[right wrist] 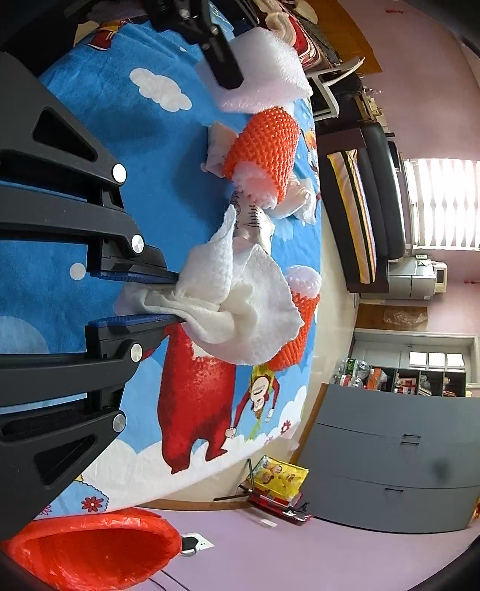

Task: Collect trash
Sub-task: 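Grasp the white foam block with the left tool while the right tool holds white tissue, then carry the foam block and tissue to the red bin and open both tools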

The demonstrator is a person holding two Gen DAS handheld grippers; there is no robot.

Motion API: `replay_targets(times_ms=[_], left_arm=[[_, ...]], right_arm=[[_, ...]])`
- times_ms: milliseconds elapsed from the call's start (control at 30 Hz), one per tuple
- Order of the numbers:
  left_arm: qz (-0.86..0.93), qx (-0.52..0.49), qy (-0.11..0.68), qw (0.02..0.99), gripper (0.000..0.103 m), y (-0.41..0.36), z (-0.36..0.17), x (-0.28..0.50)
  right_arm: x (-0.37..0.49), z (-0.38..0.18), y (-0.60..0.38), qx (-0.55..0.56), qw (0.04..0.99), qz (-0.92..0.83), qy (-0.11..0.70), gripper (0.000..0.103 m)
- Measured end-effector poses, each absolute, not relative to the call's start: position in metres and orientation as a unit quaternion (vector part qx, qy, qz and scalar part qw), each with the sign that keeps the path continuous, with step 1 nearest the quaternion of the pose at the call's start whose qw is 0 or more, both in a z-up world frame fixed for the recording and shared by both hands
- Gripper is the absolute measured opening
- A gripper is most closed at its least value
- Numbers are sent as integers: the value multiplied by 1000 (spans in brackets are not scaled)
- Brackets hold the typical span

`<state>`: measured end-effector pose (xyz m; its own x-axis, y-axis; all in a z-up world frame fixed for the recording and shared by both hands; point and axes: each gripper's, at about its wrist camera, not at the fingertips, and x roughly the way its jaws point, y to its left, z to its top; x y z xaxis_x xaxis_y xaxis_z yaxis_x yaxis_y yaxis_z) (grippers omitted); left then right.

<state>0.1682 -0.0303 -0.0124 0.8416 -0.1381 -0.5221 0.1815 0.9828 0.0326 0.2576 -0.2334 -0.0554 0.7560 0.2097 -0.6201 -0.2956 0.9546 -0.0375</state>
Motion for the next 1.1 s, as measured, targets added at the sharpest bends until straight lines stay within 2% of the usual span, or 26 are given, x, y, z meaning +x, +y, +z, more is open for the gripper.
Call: replay_targets(times_ms=[267, 1100], left_arm=[[-91, 41, 245, 964, 67, -59, -5, 166], [-125, 38, 246, 960, 67, -123, -6, 180]], right_arm=[[247, -43, -245, -51, 942, 139, 302, 15], [216, -24, -284, -34, 953, 114, 280, 16]])
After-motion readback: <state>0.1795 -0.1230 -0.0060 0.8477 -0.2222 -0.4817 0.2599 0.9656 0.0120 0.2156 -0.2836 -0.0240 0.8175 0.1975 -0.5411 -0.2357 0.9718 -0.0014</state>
